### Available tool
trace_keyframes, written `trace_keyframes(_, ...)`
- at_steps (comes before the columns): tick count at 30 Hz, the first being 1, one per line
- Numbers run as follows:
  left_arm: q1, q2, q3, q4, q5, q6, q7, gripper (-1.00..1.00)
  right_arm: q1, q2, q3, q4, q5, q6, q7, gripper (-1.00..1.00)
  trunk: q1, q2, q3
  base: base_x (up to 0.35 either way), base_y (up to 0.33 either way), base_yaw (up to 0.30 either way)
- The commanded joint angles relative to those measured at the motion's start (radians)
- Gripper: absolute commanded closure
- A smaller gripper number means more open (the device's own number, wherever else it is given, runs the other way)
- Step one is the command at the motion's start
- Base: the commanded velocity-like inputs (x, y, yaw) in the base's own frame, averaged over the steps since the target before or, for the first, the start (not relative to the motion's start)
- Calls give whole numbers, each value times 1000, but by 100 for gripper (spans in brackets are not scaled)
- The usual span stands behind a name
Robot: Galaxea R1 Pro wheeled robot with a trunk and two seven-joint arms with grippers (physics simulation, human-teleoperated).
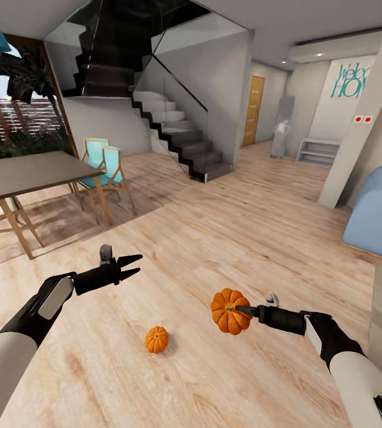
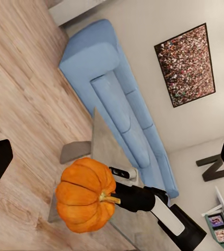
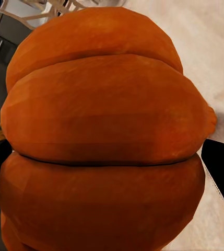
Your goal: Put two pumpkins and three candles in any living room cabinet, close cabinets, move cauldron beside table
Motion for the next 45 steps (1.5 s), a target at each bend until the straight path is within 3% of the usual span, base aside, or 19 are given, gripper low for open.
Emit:
trace_keyframes(1, 0, 0, 0, 0, 0, 0, 0, -100, 0, 0, -1, 0, -3, 3, 2, 100, 0, 0, 0, 337, 0, 0)
trace_keyframes(45, 0, 0, 0, 1, 0, 0, 0, -100, 3, 2, -1, 0, -3, 3, 2, 100, 0, 0, 0, 337, 0, 0)
